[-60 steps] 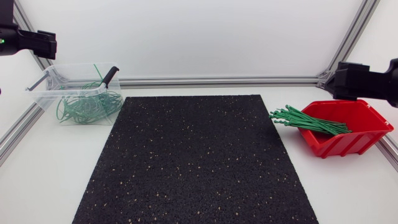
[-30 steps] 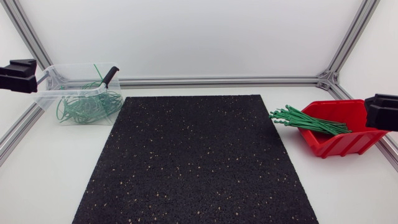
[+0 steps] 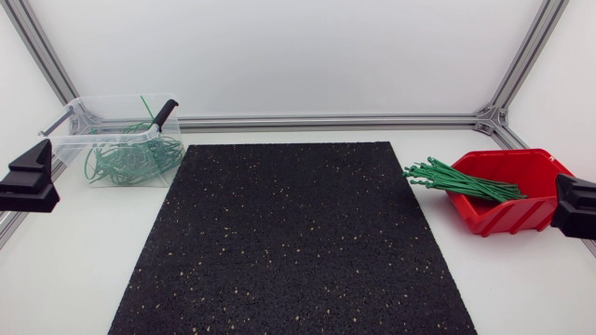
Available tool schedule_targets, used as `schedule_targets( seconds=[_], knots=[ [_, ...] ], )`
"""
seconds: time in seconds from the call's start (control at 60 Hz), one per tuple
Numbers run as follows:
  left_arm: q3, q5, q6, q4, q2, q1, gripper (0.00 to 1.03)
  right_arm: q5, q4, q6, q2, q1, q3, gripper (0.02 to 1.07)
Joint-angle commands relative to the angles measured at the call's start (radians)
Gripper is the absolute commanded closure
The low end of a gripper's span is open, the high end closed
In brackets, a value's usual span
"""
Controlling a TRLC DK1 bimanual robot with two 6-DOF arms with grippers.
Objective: Take a green cable tie from the red box, thread the tail through the head to close it, then place it in the transparent bin on the left.
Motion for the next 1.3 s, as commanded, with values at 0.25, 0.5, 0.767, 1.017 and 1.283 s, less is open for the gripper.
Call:
schedule_targets(
  seconds=[0.25, 0.5, 0.767, 1.017, 1.283],
  knots=[
    [-0.193, 0.033, -0.106, 0.031, -0.139, -0.036, 0.04, -0.018, 0.107, -0.049, -0.211, -0.004, -0.19, 0.07],
    [-0.326, 0.06, -0.171, 0.045, -0.24, -0.057, 0.05, -0.114, 0.24, -0.033, -0.224, -0.021, -0.301, 0.07],
    [-0.47, 0.088, -0.243, 0.061, -0.351, -0.079, 0.05, -0.219, 0.385, -0.015, -0.238, -0.039, -0.424, 0.07],
    [-0.477, 0.09, -0.246, 0.062, -0.356, -0.08, 0.06, -0.317, 0.52, 0.001, -0.252, -0.055, -0.538, 0.07],
    [-0.477, 0.09, -0.246, 0.062, -0.356, -0.08, 0.06, -0.37, 0.594, 0.01, -0.259, -0.064, -0.6, 0.07]
  ],
)
